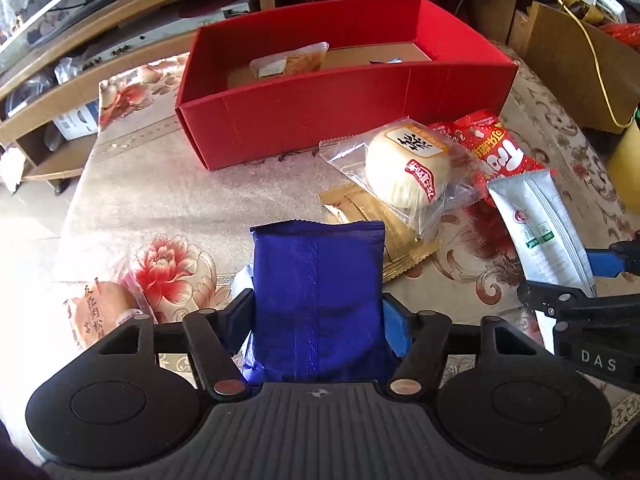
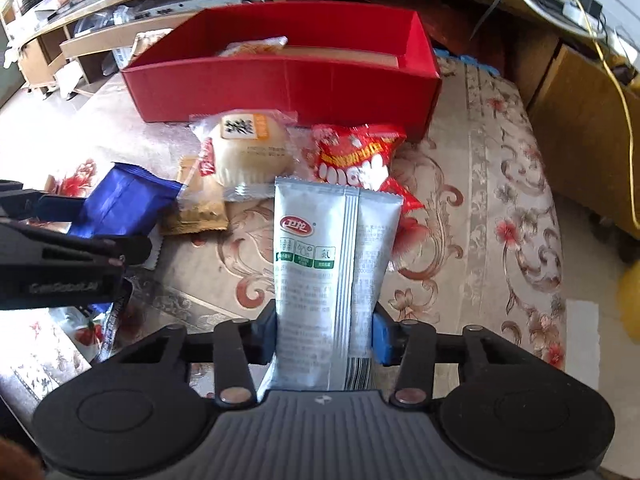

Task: Organize snacks

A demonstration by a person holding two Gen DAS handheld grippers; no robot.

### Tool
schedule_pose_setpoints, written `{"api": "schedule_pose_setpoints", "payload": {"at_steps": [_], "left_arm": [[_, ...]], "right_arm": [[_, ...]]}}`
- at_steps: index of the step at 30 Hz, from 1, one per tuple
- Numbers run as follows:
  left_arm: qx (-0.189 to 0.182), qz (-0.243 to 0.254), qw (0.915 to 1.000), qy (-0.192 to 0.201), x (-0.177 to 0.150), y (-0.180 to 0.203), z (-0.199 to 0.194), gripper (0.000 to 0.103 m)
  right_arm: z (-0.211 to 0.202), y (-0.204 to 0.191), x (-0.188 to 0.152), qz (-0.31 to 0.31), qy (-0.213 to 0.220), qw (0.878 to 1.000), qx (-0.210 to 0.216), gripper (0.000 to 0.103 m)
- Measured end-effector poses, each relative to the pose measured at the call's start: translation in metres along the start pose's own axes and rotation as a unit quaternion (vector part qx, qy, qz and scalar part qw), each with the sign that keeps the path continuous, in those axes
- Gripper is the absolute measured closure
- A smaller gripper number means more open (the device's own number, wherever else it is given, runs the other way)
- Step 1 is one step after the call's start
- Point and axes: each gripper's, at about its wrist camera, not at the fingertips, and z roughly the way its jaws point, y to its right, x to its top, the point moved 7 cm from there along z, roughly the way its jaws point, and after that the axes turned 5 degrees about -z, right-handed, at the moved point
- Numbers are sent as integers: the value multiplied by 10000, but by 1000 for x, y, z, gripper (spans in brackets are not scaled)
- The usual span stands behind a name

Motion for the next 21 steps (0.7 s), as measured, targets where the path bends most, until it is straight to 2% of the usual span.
{"api": "schedule_pose_setpoints", "payload": {"at_steps": [21], "left_arm": [[-446, -110, 9986, 248, 6, 8, -20, 35]], "right_arm": [[-23, -3, 13, -117, 444, 9989, -105, 62]]}}
